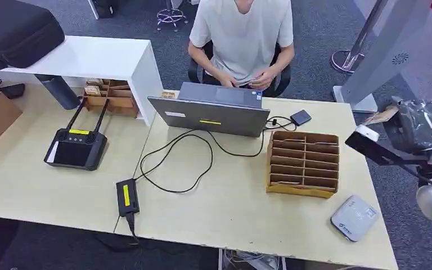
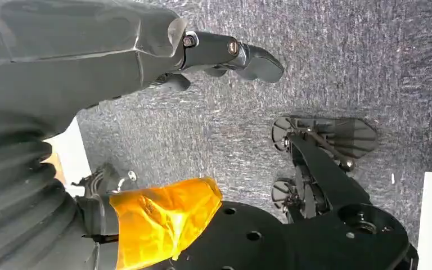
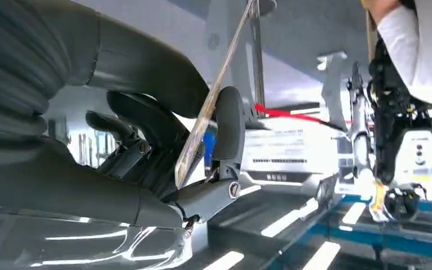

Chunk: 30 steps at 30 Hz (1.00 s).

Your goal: Pass the card to the sensor for recognition and then transmit it.

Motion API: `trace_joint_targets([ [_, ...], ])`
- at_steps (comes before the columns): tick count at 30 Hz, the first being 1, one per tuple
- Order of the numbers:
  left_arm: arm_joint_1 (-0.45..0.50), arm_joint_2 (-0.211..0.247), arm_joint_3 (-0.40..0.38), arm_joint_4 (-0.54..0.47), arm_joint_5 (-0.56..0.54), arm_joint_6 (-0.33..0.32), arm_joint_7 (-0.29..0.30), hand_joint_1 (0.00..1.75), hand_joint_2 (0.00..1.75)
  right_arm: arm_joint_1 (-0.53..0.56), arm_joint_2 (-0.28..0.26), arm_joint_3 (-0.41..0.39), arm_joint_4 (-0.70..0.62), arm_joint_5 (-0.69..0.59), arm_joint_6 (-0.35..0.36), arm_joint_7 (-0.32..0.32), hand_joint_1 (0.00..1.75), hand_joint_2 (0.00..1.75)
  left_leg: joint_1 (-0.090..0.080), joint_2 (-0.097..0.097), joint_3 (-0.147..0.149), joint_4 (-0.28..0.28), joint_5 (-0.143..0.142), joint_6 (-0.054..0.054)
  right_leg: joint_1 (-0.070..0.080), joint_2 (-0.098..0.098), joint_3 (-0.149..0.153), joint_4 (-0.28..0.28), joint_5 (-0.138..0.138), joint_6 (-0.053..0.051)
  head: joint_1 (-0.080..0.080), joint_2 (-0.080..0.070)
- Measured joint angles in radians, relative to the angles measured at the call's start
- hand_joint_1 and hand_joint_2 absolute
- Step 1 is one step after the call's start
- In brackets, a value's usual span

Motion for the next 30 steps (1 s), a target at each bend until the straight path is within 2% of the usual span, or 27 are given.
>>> trace_joint_targets([
  [5, -0.001, -0.001, 0.0, 0.0, -0.015, 0.003, 0.001, 0.0, 1.75, -0.132, 0.004, 0.082, 0.079, 0.039, 0.026, 0.02, 1.75, 1.75, 0.0, -0.001, 0.0, 0.0, 0.0, 0.0, 0.0, -0.001, 0.0, 0.0, 0.0, 0.0, 0.0, 0.0],
  [9, -0.003, -0.001, -0.002, 0.0, -0.029, 0.005, 0.003, 0.0, 1.75, -0.188, 0.013, 0.124, 0.138, 0.066, 0.026, 0.026, 1.75, 1.75, 0.0, -0.002, -0.001, 0.0, 0.0, 0.0, 0.0, -0.001, 0.0, 0.0, 0.0, 0.0, 0.0, 0.0],
  [14, -0.018, -0.001, -0.003, 0.0, -0.056, 0.006, 0.013, 0.0, 1.75, -0.307, 0.053, 0.221, 0.287, 0.117, 0.026, 0.049, 1.75, 1.75, 0.0, -0.002, -0.001, 0.0, 0.001, 0.0, 0.0, -0.001, 0.0, 0.0, 0.001, -0.001, 0.0, 0.0],
  [26, -0.012, 0.001, -0.003, 0.0, -0.074, 0.006, 0.01, 0.0, 1.75, -0.376, 0.098, 0.295, 0.438, 0.116, 0.007, 0.052, 1.75, 1.75, 0.0, -0.003, -0.002, 0.0, 0.002, 0.0, 0.0, -0.003, 0.0, 0.0, 0.001, 0.0, 0.0, 0.0],
  [27, -0.012, 0.001, -0.003, 0.0, -0.076, 0.006, 0.01, 0.0, 1.75, -0.379, 0.104, 0.299, 0.446, 0.115, 0.006, 0.052, 0.0, 1.75, 0.0, -0.003, -0.001, 0.0, 0.002, 0.0, 0.0, -0.003, 0.0, 0.0, 0.001, 0.0, 0.0, 0.0],
  [30, -0.012, 0.001, -0.003, 0.0, -0.08, 0.005, 0.01, 0.0, 1.75, -0.386, 0.119, 0.307, 0.468, 0.115, 0.005, 0.052, 0.0, 1.75, 0.0, -0.003, -0.001, 0.0, 0.002, 0.0, 0.0, -0.003, 0.0, 0.0, 0.001, -0.001, 0.0, 0.0],
])
